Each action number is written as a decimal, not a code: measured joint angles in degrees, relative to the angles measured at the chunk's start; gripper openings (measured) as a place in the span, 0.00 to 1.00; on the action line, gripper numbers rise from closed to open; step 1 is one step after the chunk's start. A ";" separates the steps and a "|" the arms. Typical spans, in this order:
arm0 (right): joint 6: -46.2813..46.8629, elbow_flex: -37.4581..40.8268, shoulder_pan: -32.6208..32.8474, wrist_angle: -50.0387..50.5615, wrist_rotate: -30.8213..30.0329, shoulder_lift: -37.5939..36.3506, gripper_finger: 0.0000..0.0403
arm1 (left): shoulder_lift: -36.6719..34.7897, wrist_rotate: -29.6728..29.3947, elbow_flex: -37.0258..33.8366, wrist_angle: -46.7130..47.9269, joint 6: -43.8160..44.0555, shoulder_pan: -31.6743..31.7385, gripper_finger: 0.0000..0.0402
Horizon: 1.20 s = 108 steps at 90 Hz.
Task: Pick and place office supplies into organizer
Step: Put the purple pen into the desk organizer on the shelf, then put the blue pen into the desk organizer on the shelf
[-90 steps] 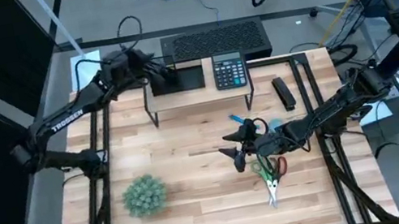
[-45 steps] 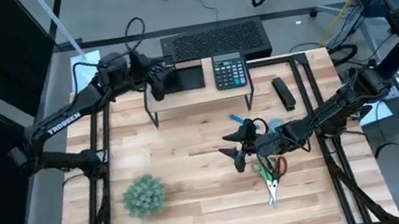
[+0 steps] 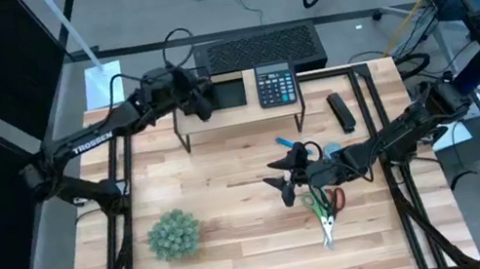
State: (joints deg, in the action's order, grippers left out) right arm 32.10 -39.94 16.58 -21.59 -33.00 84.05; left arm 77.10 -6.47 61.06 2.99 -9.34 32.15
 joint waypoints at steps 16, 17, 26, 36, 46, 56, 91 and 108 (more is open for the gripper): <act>0.02 0.00 0.00 0.11 -0.02 0.00 0.54 | -0.10 -1.76 0.00 1.46 0.01 0.04 0.04; 0.02 0.00 0.00 0.14 -0.02 0.00 0.54 | -0.11 -1.91 0.00 1.55 0.01 0.04 0.04; 0.02 0.00 0.00 0.21 -0.02 0.00 0.54 | -0.24 -4.58 0.00 2.57 0.01 0.08 0.04; 0.02 0.00 0.00 0.23 -0.01 0.00 0.54 | -0.24 -8.39 -0.02 3.54 -0.02 0.08 0.04; 0.02 0.00 0.00 0.40 -0.02 0.00 0.54 | -0.24 -10.59 -0.02 3.58 -0.02 0.08 0.04; 0.02 0.00 0.00 0.42 -0.01 0.00 0.54 | -0.69 -12.79 -0.04 3.46 0.00 0.08 0.04; 0.02 0.00 0.00 0.46 -0.02 0.00 0.54 | -7.54 -13.30 -0.04 2.01 -0.24 -2.22 0.04; -0.05 0.00 0.00 0.86 0.00 0.00 0.54 | -13.48 -1.57 -0.04 3.51 -3.39 -5.14 0.04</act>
State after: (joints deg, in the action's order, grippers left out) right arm 32.04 -39.94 16.58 -20.73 -32.99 84.05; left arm 63.62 -8.04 61.01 6.50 -12.72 27.00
